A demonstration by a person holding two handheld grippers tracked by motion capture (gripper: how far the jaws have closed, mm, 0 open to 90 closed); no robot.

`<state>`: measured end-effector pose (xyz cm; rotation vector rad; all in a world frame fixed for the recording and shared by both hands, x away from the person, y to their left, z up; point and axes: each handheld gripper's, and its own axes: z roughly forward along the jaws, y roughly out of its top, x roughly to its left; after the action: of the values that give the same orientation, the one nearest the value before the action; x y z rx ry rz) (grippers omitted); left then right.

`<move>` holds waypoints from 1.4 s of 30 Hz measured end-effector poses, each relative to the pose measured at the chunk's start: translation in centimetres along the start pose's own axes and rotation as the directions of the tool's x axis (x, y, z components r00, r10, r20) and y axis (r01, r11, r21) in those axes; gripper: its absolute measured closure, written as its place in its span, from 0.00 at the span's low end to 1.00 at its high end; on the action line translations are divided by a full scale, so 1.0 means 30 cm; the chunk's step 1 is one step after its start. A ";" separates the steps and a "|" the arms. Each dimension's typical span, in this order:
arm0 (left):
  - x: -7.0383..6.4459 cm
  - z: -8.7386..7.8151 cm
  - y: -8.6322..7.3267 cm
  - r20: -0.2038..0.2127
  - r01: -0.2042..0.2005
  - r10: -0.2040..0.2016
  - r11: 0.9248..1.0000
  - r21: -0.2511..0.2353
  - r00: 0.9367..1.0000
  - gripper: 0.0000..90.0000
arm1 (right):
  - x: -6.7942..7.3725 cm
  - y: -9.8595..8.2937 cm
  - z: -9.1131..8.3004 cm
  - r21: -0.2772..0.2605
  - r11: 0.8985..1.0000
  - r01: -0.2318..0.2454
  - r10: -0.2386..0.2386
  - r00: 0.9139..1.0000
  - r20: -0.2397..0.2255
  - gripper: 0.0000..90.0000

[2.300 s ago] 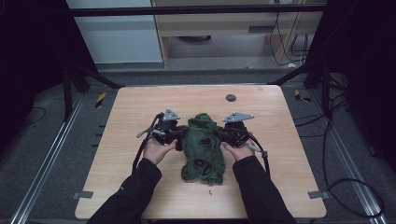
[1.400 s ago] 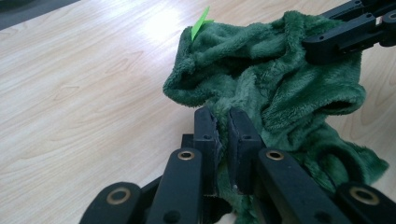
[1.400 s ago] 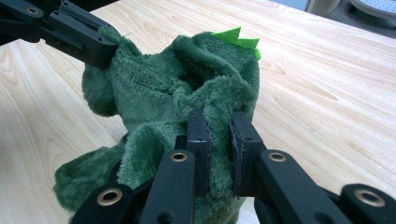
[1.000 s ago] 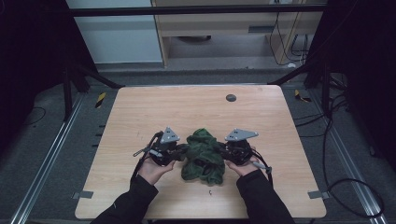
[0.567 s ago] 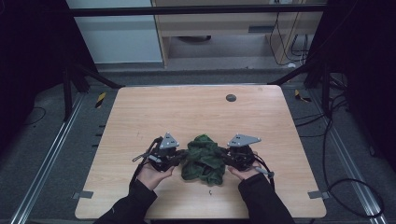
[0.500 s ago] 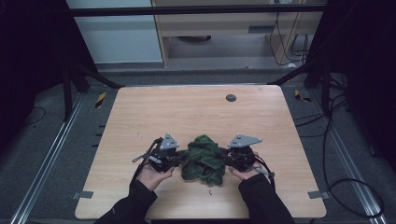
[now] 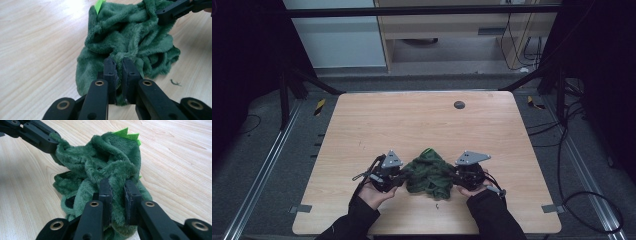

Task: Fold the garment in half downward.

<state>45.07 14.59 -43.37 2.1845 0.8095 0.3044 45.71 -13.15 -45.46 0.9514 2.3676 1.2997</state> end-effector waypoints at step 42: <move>-0.072 0.060 -0.106 0.056 -0.012 0.007 0.995 0.103 0.998 0.92 | 0.029 -0.115 0.008 0.079 0.996 -0.041 0.041 0.999 -0.003 0.86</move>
<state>42.78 13.73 -46.85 2.2838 0.8004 0.2097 43.76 -13.72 -48.38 1.0262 2.4318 1.2322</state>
